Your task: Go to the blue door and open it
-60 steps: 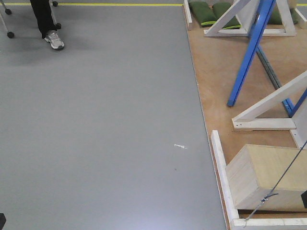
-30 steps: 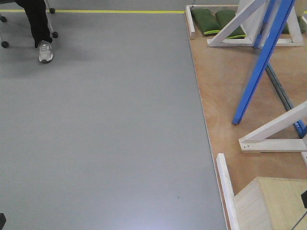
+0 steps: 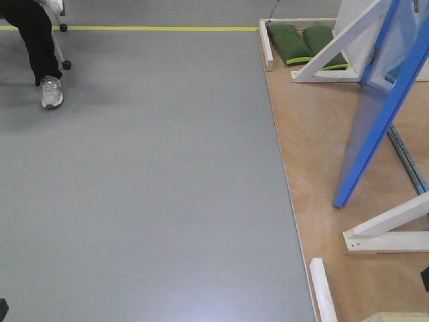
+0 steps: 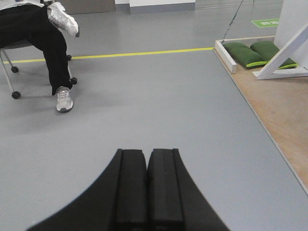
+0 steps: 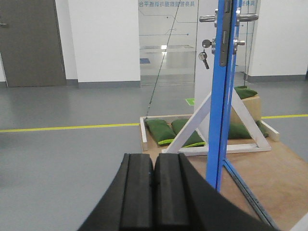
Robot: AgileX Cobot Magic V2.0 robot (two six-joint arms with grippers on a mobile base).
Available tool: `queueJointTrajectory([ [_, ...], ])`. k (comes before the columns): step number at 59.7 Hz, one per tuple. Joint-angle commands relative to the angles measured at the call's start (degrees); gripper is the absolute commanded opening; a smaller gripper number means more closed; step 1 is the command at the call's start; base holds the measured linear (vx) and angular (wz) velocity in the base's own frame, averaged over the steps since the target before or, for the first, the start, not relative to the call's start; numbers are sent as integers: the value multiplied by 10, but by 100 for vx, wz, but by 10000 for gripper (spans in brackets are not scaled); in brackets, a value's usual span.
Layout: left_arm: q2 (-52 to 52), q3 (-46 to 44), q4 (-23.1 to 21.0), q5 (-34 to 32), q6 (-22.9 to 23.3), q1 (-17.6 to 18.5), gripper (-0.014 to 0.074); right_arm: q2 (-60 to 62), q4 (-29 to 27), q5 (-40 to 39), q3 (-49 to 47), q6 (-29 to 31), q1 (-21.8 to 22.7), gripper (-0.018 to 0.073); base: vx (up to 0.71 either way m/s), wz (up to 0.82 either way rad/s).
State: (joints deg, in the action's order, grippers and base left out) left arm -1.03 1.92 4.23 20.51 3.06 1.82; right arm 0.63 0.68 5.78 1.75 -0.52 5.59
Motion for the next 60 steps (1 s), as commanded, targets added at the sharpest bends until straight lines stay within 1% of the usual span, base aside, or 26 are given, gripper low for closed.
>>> queueJointTrajectory([
  [1,-6,-18,1,-46,2,1,71,6,2,-47,5,5,1,-4,38,-1],
  [60,-6,-18,1,-46,2,1,71,6,2,-47,5,5,1,-4,36,0],
])
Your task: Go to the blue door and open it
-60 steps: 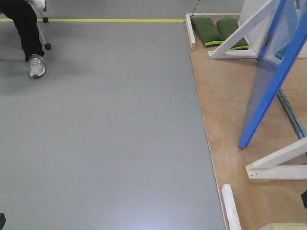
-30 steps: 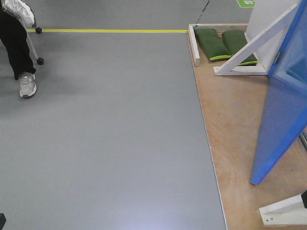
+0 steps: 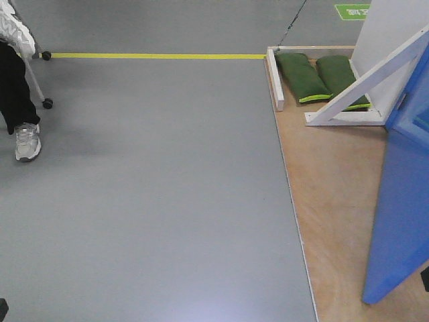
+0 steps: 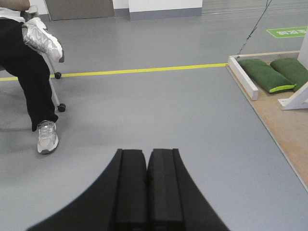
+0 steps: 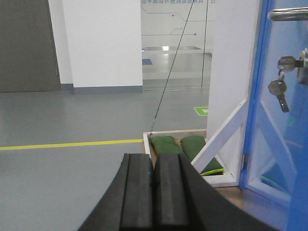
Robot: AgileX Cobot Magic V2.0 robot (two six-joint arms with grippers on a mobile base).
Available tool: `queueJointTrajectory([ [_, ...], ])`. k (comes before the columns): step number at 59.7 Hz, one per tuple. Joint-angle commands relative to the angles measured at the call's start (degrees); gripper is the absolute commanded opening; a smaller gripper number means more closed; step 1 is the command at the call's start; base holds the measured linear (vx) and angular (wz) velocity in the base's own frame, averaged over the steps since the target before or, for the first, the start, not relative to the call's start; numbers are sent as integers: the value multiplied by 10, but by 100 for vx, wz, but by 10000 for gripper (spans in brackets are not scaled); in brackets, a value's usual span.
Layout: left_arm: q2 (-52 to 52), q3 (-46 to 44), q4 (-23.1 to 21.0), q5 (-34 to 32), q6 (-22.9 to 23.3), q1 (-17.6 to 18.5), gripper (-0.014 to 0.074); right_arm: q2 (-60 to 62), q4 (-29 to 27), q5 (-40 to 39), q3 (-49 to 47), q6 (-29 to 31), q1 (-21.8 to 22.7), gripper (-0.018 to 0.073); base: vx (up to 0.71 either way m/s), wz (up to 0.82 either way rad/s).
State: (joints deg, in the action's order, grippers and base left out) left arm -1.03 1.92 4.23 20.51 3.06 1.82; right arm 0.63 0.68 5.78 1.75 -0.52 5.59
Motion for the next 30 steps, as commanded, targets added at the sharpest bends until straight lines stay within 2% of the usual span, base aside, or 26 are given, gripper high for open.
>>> queueJointTrajectory([
  [1,-6,-18,1,-46,2,1,71,6,2,-47,5,5,1,-4,32,-1],
  [30,-6,-18,1,-46,2,1,71,6,2,-47,5,5,1,-4,26,-3],
])
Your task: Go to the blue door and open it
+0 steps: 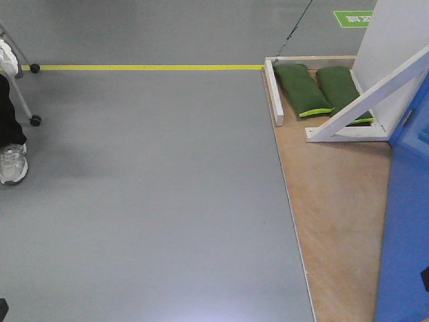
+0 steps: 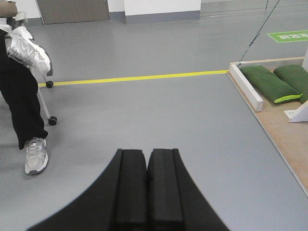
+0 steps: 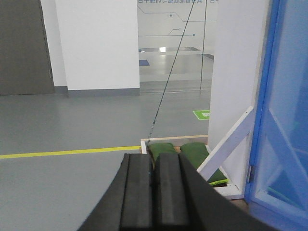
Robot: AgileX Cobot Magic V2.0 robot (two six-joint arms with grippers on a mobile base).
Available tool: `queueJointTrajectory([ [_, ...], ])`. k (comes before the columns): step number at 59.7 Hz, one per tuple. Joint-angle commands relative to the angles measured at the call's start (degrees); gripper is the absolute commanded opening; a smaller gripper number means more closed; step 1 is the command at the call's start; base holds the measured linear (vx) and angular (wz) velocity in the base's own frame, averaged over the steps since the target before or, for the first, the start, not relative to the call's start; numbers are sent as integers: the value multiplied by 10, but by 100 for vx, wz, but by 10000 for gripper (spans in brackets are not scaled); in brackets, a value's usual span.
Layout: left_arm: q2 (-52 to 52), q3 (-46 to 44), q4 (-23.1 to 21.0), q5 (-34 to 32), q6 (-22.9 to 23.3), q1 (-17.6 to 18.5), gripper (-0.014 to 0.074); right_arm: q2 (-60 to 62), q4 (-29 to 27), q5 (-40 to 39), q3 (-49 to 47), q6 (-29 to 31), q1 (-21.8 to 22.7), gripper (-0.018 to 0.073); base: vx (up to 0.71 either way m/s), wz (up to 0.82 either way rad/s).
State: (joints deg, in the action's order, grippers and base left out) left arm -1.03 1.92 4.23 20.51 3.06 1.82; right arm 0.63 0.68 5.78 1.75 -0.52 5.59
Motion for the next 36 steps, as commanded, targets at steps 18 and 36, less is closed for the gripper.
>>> queueJointTrajectory([
  [18,-6,-18,1,-46,2,1,71,6,2,-47,5,5,1,-4,8,0],
  [36,-6,-18,1,-46,2,1,71,6,2,-47,5,5,1,-4,0,0],
])
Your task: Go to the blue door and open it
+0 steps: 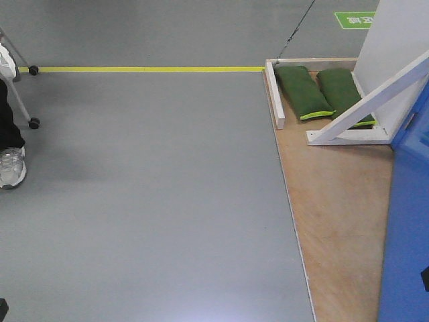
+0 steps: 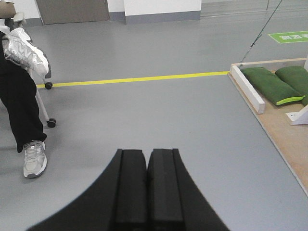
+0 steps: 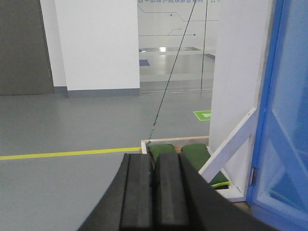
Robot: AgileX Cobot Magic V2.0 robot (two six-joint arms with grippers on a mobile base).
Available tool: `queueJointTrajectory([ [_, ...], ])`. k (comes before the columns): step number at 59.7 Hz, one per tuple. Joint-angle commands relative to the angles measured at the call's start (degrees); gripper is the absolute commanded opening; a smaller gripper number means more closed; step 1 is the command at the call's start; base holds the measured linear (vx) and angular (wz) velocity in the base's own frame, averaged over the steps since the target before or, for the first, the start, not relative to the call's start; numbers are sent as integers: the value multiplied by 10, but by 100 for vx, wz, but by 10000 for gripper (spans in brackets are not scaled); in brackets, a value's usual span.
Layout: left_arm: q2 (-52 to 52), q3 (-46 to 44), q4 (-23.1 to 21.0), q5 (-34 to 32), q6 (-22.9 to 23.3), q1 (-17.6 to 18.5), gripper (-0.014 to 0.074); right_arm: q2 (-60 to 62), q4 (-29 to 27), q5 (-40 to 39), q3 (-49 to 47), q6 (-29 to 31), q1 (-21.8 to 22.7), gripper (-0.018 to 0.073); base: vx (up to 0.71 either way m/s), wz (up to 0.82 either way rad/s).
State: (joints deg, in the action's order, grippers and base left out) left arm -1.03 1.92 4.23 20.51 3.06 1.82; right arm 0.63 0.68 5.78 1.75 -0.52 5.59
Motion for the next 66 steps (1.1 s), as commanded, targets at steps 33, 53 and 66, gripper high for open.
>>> queueJointTrajectory([
  [33,-6,-18,1,-46,2,1,71,6,2,-45,5,5,1,-4,0,0],
  [53,-6,-18,1,-46,2,1,71,5,2,23,-71,5,1,-4,0,0],
  [66,-6,-18,1,-46,2,1,71,-24,2,57,-183,5,1,-4,0,0],
])
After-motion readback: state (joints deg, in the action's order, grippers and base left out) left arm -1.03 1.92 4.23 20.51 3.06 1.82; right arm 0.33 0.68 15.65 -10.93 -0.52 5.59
